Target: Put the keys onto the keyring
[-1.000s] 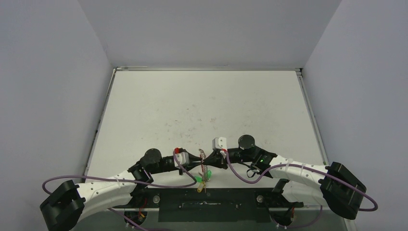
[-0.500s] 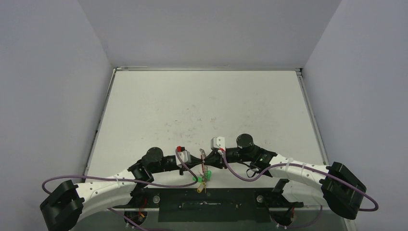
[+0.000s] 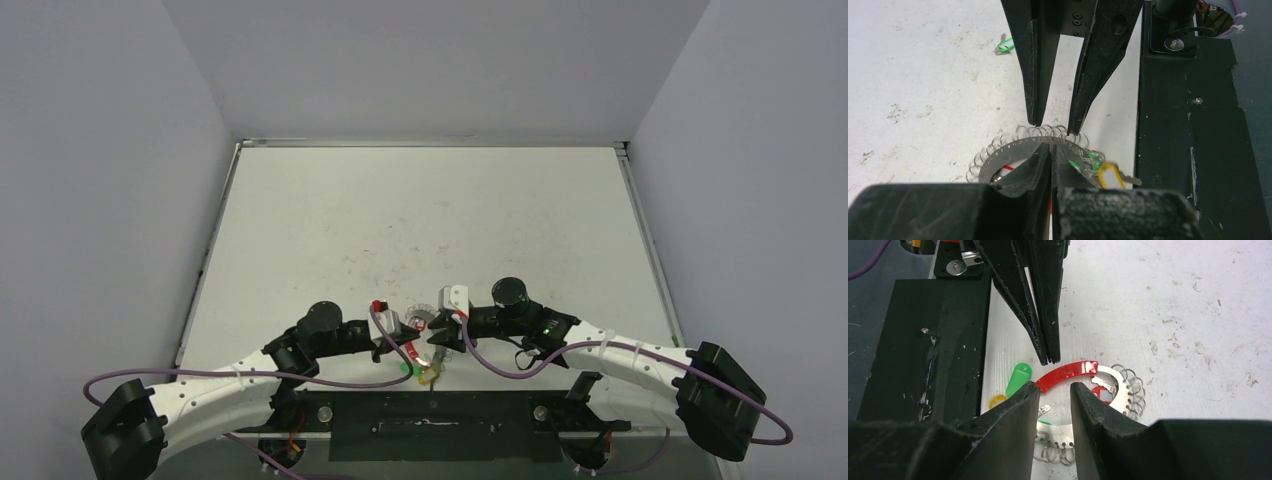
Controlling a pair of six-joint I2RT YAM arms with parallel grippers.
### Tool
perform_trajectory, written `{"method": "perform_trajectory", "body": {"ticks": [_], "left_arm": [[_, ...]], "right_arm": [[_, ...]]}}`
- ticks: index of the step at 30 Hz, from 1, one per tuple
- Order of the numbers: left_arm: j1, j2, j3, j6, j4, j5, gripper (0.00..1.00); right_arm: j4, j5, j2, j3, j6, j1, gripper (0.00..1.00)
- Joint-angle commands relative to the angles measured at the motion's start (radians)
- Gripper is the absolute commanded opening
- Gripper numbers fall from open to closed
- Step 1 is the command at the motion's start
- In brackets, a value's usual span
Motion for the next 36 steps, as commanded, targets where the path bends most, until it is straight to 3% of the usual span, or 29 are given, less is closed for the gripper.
{"method": "perform_trajectory", "body": {"ticks": [1, 4, 5, 8, 12, 15, 21, 26, 31, 36], "left_arm": [[-0.003, 0.009, 0.05, 0.017, -0.007, -0.018, 0.0], [-0.003, 0.001, 0.05, -0.019, -0.019, -0.094, 0.0], [-0.003, -0.004, 0.05, -0.043, -0.031, -0.133, 0.08], [-0.003, -0.02, 0.05, -0.107, -0.065, -0.223, 0.28], [-0.003, -0.022, 0.057, -0.266, -0.115, -0.365, 0.48], [-0.002, -0.004, 0.059, -0.374, -0.149, -0.474, 0.59], [0.002, 0.1, 0.085, -0.56, -0.21, -0.55, 0.69], [0.026, 0.237, 0.162, -0.674, -0.3, -0.551, 0.72], [0.118, 0.398, 0.225, -0.768, -0.304, -0.387, 0.7], [0.222, 0.544, 0.312, -0.77, -0.357, -0.244, 0.64]], "right_arm": [[0.028, 0.017, -0.018, 0.034, -0.02, 0.005, 0.31], [0.049, 0.062, -0.033, 0.02, -0.01, 0.004, 0.31], [0.052, 0.089, -0.039, 0.016, -0.007, 0.004, 0.32], [0.071, 0.235, -0.055, -0.007, 0.066, -0.003, 0.45], [0.005, 0.561, -0.061, 0.007, 0.314, -0.025, 0.69], [-0.119, 0.678, -0.051, 0.036, 0.412, -0.047, 0.7], [-0.223, 0.671, -0.005, 0.022, 0.63, -0.08, 0.75], [-0.252, 0.543, 0.123, 0.004, 0.783, -0.09, 0.72], [-0.003, 0.338, 0.28, -0.07, 0.966, -0.072, 0.59], [0.196, 0.257, 0.45, 0.016, 1.039, 0.073, 0.54]]}}
